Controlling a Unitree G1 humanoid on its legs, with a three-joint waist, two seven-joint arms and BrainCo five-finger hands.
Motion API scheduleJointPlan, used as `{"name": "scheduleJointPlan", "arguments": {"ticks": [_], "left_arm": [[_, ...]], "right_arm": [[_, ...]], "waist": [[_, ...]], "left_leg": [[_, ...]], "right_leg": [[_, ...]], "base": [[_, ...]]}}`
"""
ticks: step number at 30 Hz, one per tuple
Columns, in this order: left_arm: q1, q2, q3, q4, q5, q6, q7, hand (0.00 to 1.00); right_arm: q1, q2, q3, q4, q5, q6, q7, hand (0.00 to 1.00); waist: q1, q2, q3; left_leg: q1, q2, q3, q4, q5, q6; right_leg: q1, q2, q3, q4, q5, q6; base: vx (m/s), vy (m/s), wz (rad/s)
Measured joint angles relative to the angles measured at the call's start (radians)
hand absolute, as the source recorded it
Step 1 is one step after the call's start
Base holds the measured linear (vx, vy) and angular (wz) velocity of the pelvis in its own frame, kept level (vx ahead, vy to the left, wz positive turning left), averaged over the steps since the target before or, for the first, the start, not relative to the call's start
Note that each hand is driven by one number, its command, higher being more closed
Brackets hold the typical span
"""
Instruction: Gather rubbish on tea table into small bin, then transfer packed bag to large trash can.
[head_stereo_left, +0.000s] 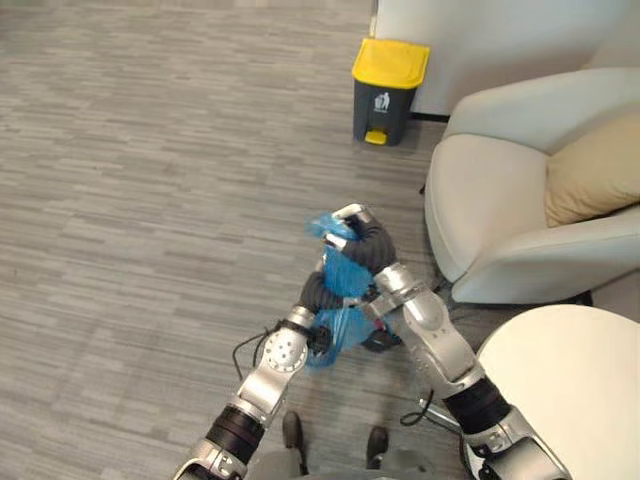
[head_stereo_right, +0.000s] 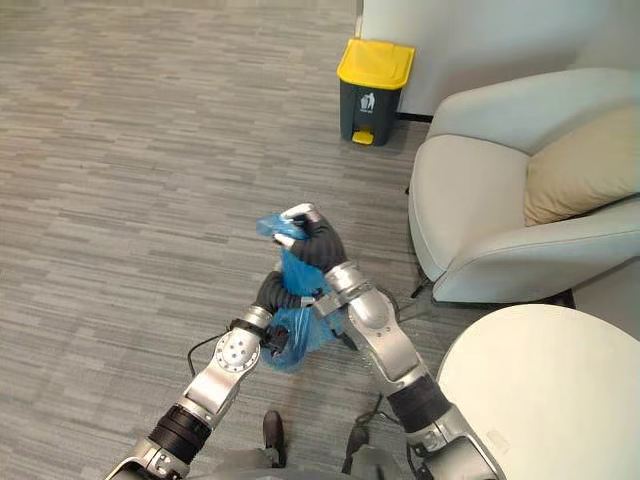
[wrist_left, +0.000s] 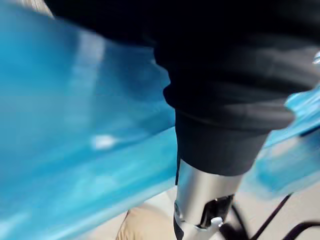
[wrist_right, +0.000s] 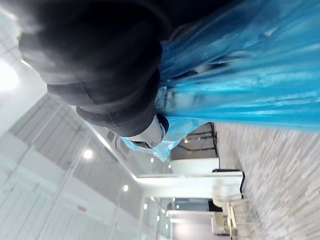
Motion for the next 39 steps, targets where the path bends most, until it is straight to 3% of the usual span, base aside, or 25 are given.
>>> {"name": "scheduleJointPlan", "arguments": {"ticks": [3,4,13,14,20,25,26,29,34,39], "left_arm": [[-0.004,-0.009,-0.008,0.032,0.014,0.001,-0.001,0.00],[-0.003,-0.008,-0.009,0.051,0.021,-0.002,-0.001,1.00],[0.001,0.017,-0.008,0.202,0.080,-0.021,0.004,1.00],[0.000,0.017,-0.008,0.202,0.079,-0.022,0.005,1.00],[0.000,0.014,-0.003,0.192,0.012,-0.017,0.033,1.00],[0.046,0.013,0.043,0.079,-0.060,-0.013,0.050,1.00],[0.081,0.013,0.076,0.043,-0.070,-0.013,0.063,1.00],[0.140,0.014,0.162,0.004,-0.078,-0.013,0.067,1.00],[0.231,0.027,0.320,-0.031,-0.097,-0.014,0.088,1.00],[0.308,0.040,0.426,-0.038,-0.120,-0.017,0.090,1.00]], "right_arm": [[-0.015,-0.002,0.031,0.001,0.000,0.017,-0.001,1.00],[-0.038,-0.009,0.044,0.009,0.000,0.030,-0.002,1.00],[-0.100,-0.031,0.139,0.042,0.032,0.044,0.004,1.00],[-0.105,-0.031,0.144,0.042,0.033,0.044,0.006,0.00],[-0.114,-0.031,0.176,0.041,0.030,0.030,0.027,0.00],[-0.051,-0.045,0.168,-0.008,-0.158,-0.016,0.029,0.00],[0.014,-0.067,0.158,-0.014,-0.240,-0.040,0.038,0.00],[0.135,-0.129,0.119,-0.014,-0.373,-0.050,0.042,0.00],[0.322,-0.266,0.018,-0.014,-0.474,-0.088,0.048,0.00],[0.514,-0.317,-0.154,-0.014,-0.558,-0.116,0.043,0.00]], "waist": [[0.000,-0.001,-0.001],[-0.001,-0.001,-0.001],[0.018,-0.003,-0.003],[0.018,-0.003,-0.003],[0.014,-0.005,-0.032],[0.013,-0.005,-0.032],[0.013,-0.005,-0.033],[0.014,-0.005,-0.034],[0.018,-0.005,-0.034],[0.016,0.001,-0.040]], "left_leg": [[0.005,-0.001,0.007,-0.002,0.004,0.005],[0.005,0.000,0.014,-0.003,0.006,0.008],[0.006,0.024,0.027,-0.010,0.018,-0.009],[0.006,0.025,0.027,-0.010,0.019,-0.010],[0.012,0.030,0.023,-0.009,0.026,-0.008],[0.023,0.030,0.018,-0.004,0.028,-0.010],[0.030,0.030,0.011,-0.009,0.027,-0.010],[0.033,0.026,-0.002,-0.011,0.027,-0.010],[0.030,0.020,-0.008,-0.011,0.024,-0.014],[0.013,0.020,-0.029,-0.011,0.020,-0.011]], "right_leg": [[0.008,0.003,0.014,-0.024,0.024,0.001],[0.007,0.006,0.023,-0.032,0.034,0.000],[0.009,0.035,0.048,-0.065,0.069,-0.013],[0.009,0.037,0.048,-0.067,0.070,-0.013],[0.027,0.048,0.049,-0.093,0.083,-0.019],[0.045,0.052,0.046,-0.101,0.085,-0.022],[0.054,0.052,0.041,-0.101,0.085,-0.022],[0.062,0.048,0.028,-0.100,0.079,-0.015],[0.063,0.044,0.024,-0.099,0.071,-0.006],[0.060,0.042,0.020,-0.108,0.066,-0.010]], "base": [[-0.07,0.054,-0.16],[-0.06,0.035,-0.17],[-0.05,-0.002,-0.10],[0.00,-0.017,-0.05],[0.02,-0.005,-0.02],[0.01,0.008,0.03],[-0.01,0.013,0.08],[-0.03,0.024,0.14],[-0.03,0.027,0.06],[-0.01,0.014,0.10]]}}
